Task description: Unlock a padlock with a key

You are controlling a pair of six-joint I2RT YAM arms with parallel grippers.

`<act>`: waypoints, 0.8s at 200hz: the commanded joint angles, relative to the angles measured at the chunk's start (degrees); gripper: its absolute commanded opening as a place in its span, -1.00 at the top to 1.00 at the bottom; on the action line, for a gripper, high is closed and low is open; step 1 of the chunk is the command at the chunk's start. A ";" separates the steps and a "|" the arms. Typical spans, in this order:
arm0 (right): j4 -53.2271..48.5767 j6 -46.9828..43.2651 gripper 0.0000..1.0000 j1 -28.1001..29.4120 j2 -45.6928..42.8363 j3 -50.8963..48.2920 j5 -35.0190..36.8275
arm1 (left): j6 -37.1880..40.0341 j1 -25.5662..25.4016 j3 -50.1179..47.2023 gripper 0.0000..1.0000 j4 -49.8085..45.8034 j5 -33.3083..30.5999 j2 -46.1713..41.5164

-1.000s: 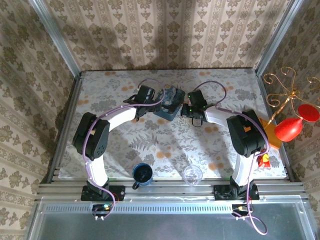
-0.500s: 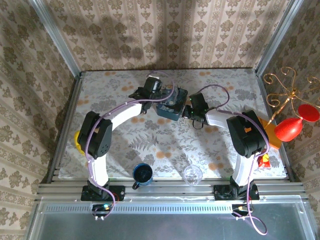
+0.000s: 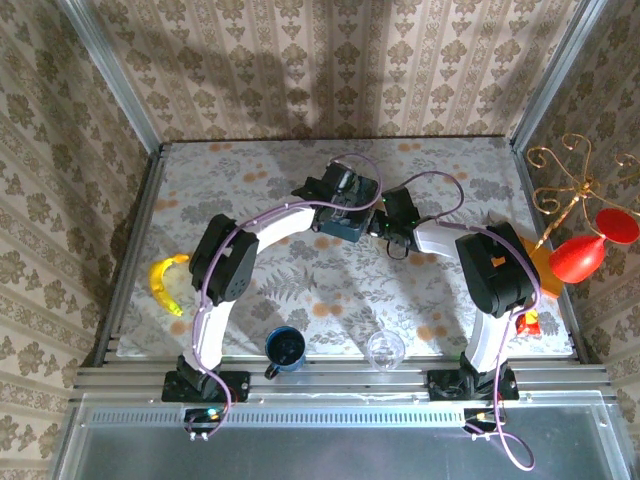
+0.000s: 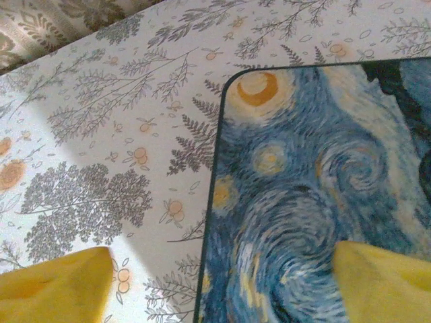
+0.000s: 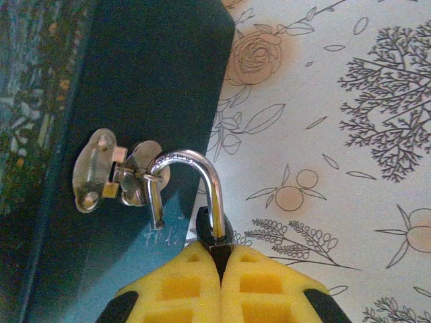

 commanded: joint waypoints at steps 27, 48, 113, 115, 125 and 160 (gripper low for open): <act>3.02 6.45 1.00 -2.14 0.28 -0.07 2.27 | 2.13 0.23 -9.74 -0.26 -7.07 -3.29 -2.59; 3.96 8.48 1.00 -2.28 1.79 1.41 1.01 | 1.71 0.15 -11.34 -0.28 -7.34 -3.46 -2.86; 5.80 12.60 1.00 -2.57 2.44 2.53 0.49 | 0.91 0.21 -12.46 -0.31 -6.95 -3.46 -3.21; 5.83 12.64 1.00 -2.61 2.44 2.58 0.50 | 0.89 0.16 -12.46 -0.31 -6.94 -3.42 -3.23; 5.91 13.00 1.00 -2.66 2.31 2.54 0.62 | 0.89 0.14 -12.46 -0.31 -6.90 -3.47 -3.26; 6.89 14.61 1.00 -3.22 1.95 2.54 0.71 | 0.34 0.14 -12.55 -0.32 -6.85 -3.38 -3.28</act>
